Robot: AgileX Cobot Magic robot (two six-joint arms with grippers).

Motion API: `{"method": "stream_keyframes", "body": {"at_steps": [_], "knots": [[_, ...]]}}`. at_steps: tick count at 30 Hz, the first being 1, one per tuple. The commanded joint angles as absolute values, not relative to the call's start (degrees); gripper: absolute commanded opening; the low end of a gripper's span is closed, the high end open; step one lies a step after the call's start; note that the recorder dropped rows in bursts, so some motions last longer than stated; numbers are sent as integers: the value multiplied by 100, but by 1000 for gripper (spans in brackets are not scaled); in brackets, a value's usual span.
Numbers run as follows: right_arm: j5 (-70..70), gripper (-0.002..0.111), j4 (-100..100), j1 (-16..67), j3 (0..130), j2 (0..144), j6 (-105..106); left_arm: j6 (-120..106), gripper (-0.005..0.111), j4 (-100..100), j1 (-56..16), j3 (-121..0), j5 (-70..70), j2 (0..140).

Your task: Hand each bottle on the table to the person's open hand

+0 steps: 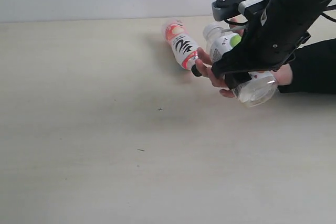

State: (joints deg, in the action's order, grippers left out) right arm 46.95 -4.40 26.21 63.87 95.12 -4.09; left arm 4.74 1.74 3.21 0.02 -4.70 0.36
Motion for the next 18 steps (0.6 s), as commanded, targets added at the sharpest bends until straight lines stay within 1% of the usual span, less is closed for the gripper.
{"method": "stream_keyframes", "body": {"at_steps": [1, 2, 3, 4, 6, 7, 11, 13, 15, 18], "knots": [[4605, 64, -496, 2589, 6375, 9525, -457, 461, 0, 192, 283, 0, -478, 0], [4593, 72, -496, 2589, 6375, 9525, -457, 461, 0, 192, 283, 0, -478, 0], [4552, 84, -496, 2589, 6375, 9525, -457, 461, 0, 192, 283, 0, -478, 0], [4461, 93, -496, 2602, 6375, 9483, -457, 461, 0, 192, 283, 0, -478, 0], [4265, 100, -496, 2602, 6375, 9327, -457, 461, 0, 192, 283, 0, -478, 0], [4253, 101, -496, 2602, 6375, 9238, -457, 461, 0, 192, 283, 0, -478, 0], [4746, 100, -518, 2602, 6375, 8306, -202, 461, 0, 192, 283, 0, -478, 0], [4871, 97, -518, 2602, 6375, 7605, -159, 461, 0, 192, 283, 0, -478, 0], [4884, 89, -518, 2602, 6375, 7025, -159, 461, 0, 192, 283, 0, -478, 0], [5024, 66, -518, 2602, 6361, 6139, 0, 461, 0, 192, 283, 0, -478, 0]]}}
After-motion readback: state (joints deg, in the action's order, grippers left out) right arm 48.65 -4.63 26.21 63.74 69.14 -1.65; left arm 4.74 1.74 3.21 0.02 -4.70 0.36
